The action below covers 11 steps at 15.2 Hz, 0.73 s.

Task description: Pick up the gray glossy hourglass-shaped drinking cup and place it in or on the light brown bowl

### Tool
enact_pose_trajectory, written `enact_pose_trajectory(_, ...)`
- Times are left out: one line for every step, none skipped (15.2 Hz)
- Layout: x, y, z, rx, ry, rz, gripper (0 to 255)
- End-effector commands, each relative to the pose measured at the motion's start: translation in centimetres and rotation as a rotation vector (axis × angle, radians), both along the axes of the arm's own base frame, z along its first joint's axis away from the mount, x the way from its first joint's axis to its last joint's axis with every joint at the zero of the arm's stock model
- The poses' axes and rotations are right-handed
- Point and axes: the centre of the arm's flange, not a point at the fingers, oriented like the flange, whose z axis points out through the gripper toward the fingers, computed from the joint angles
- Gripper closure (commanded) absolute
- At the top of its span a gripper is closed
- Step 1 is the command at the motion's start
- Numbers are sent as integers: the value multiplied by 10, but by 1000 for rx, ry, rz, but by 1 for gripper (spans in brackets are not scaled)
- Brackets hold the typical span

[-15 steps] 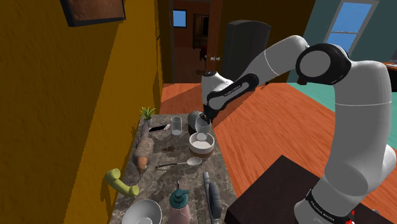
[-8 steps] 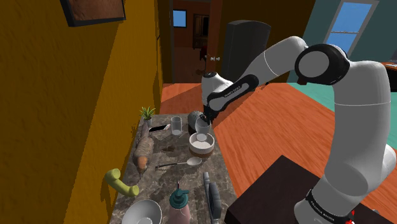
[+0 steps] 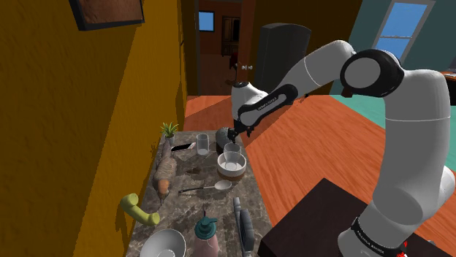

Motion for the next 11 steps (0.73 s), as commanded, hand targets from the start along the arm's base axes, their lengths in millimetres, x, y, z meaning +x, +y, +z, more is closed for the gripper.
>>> enact_pose_trajectory(-1, 4, 19, 0, 0, 0, 0)
enact_pose_trajectory(-3, 6, 32, 0, 0, 0, 0)
enact_pose_trajectory(-3, 8, 42, 0, 0, 0, 0)
enact_pose_trajectory(-3, 8, 42, 0, 0, 0, 0)
enact_pose_trajectory(-3, 8, 42, 0, 0, 0, 0)
enact_pose_trajectory(-3, 8, 42, 0, 0, 0, 0)
enact_pose_trajectory(-3, 8, 42, 0, 0, 0, 0)
enact_pose_trajectory(-3, 8, 42, 0, 0, 0, 0)
enact_pose_trajectory(-3, 8, 42, 0, 0, 0, 0)
enact_pose_trajectory(-3, 8, 42, 0, 0, 0, 0)
enact_pose_trajectory(-3, 8, 42, 0, 0, 0, 0)
